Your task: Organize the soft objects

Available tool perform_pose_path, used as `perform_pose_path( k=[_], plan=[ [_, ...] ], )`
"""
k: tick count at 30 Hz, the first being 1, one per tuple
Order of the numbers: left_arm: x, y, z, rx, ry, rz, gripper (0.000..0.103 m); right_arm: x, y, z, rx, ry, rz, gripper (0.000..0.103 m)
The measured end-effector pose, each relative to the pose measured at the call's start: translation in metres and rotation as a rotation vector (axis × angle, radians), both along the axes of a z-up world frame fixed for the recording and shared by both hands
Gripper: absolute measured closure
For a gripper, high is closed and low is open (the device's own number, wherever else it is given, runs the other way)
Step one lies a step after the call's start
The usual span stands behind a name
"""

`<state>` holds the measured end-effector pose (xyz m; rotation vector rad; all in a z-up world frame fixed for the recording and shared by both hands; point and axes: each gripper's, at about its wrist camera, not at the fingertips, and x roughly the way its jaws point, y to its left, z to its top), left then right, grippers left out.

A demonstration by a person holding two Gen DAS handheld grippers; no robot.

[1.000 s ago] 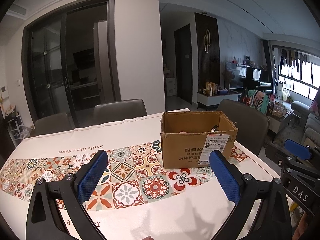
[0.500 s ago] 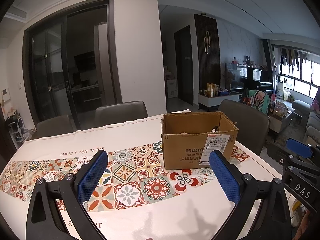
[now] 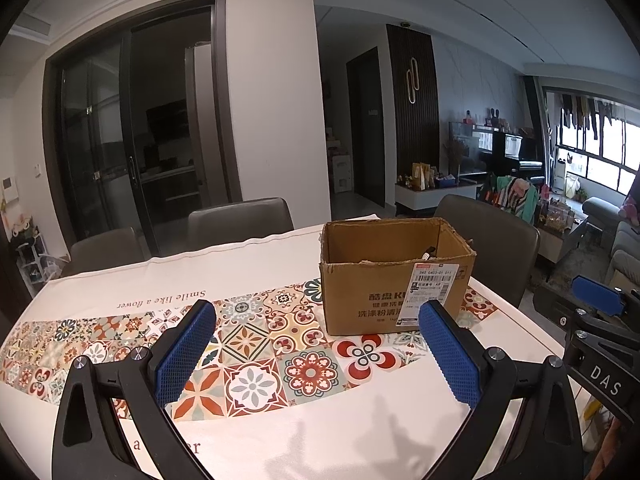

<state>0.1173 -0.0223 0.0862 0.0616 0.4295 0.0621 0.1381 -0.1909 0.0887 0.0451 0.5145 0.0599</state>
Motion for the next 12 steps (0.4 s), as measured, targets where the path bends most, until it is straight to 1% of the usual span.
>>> perform_pose_path(
  k=[12],
  plan=[
    [0.0019, -0.0008, -0.0025, 0.001, 0.001, 0.001, 0.000, 0.0014, 0.0021, -0.0036, 0.001, 0.004, 0.001, 0.049]
  ],
)
